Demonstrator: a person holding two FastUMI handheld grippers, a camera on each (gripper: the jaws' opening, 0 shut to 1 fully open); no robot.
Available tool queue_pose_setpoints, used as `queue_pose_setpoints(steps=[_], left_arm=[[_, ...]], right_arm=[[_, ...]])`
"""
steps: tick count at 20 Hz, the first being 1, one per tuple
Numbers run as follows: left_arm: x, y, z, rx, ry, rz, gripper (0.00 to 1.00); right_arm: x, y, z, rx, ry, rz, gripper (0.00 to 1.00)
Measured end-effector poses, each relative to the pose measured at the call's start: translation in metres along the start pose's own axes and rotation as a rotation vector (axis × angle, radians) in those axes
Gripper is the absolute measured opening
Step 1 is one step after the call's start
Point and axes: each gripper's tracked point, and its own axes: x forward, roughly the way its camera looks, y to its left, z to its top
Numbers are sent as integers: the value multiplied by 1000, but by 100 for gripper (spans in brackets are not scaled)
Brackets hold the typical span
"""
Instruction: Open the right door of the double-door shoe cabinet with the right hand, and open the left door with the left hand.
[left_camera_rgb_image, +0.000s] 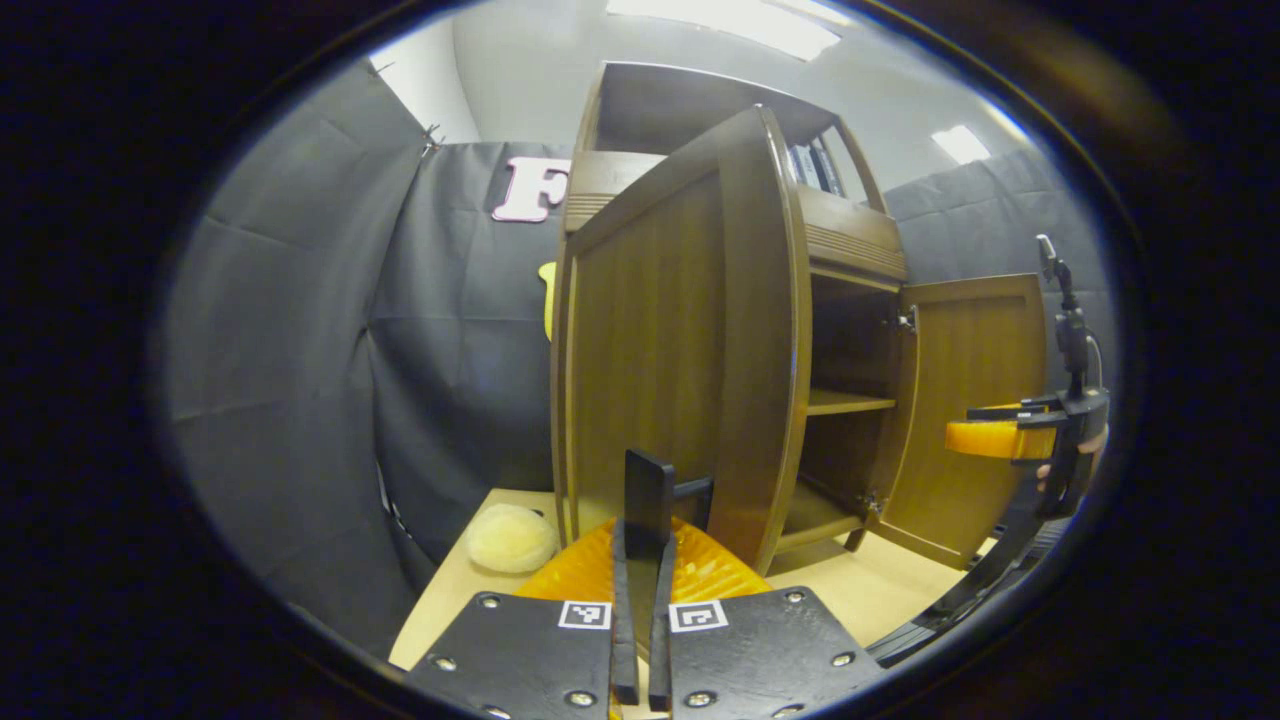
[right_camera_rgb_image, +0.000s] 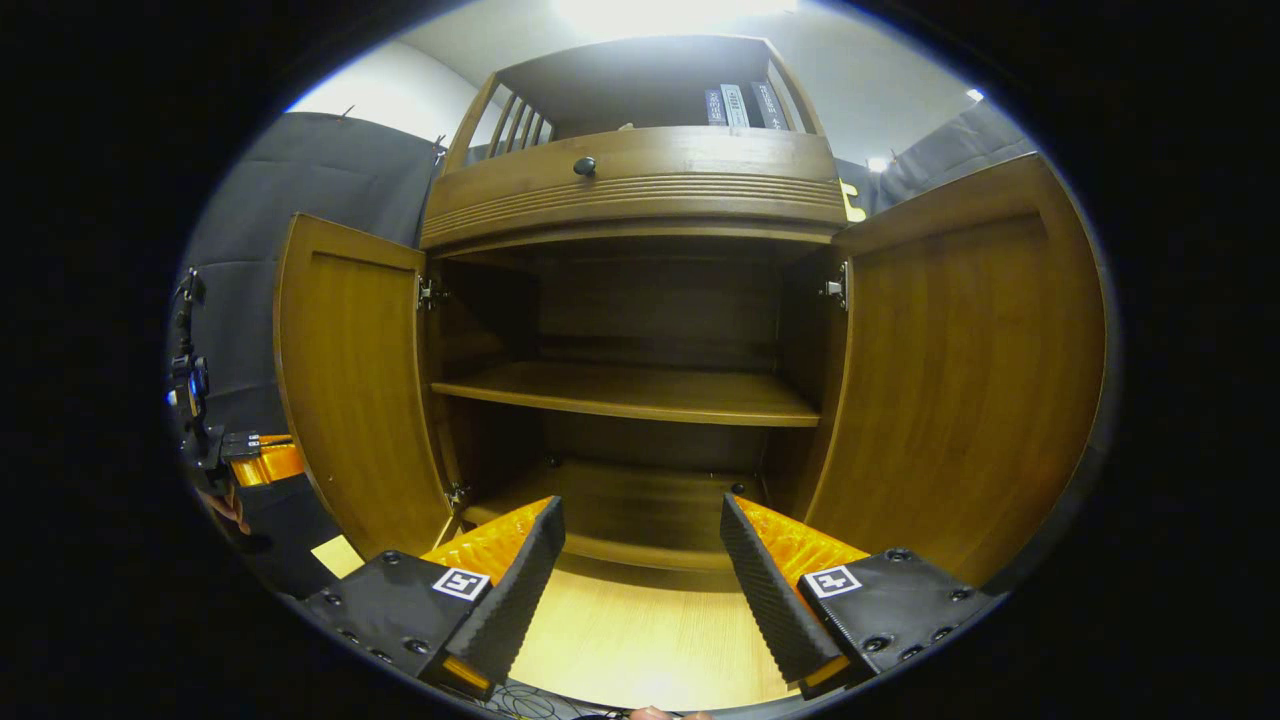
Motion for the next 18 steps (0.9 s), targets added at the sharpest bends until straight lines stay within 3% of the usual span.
queue_pose_setpoints(steps=[10, 17, 18], left_arm=[[-15, 92, 2, -7, -30, 12, 6], [-15, 115, -1, 24, -8, -42, 5], [-15, 115, -4, 34, -2, -45, 5]], right_arm=[[-8, -1, 9, -13, -24, -22, 94], [-3, -19, 6, 12, 31, -81, 100], [-3, -23, 5, 18, 42, -95, 96]])
